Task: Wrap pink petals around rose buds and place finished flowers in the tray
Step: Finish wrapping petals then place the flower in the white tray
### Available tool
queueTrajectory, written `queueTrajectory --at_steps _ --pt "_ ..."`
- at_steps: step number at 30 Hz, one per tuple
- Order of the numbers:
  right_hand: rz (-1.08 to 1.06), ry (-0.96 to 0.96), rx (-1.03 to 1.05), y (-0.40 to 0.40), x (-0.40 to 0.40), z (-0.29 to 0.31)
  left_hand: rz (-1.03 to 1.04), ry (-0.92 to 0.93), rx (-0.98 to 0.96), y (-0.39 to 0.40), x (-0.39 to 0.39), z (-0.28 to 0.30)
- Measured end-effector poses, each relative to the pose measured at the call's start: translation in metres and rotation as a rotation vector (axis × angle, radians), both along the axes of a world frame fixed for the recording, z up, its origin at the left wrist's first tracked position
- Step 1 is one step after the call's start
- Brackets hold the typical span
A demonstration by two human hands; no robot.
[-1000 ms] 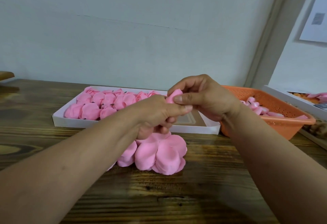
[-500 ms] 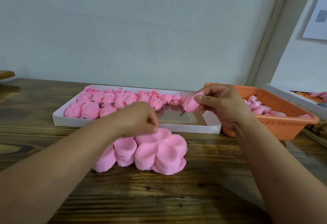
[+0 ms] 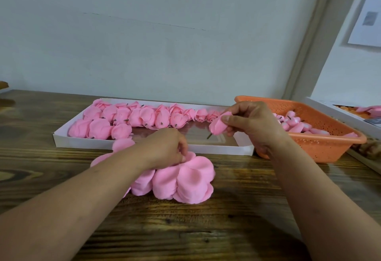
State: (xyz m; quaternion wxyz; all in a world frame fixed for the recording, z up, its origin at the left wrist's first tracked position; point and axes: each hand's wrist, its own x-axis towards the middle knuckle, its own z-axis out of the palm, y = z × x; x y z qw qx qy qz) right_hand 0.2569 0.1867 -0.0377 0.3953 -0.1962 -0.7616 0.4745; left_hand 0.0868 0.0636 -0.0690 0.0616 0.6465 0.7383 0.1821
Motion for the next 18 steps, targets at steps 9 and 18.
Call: queueTrajectory --at_steps 9,18 --pt "0.000 -0.003 0.015 -0.0004 0.0002 0.0012 0.053 0.047 0.026 0.0000 0.0041 -0.0043" --pt "0.003 0.000 0.021 -0.0031 0.0000 0.0020 0.146 0.141 0.069 -0.0012 0.0076 -0.0083"
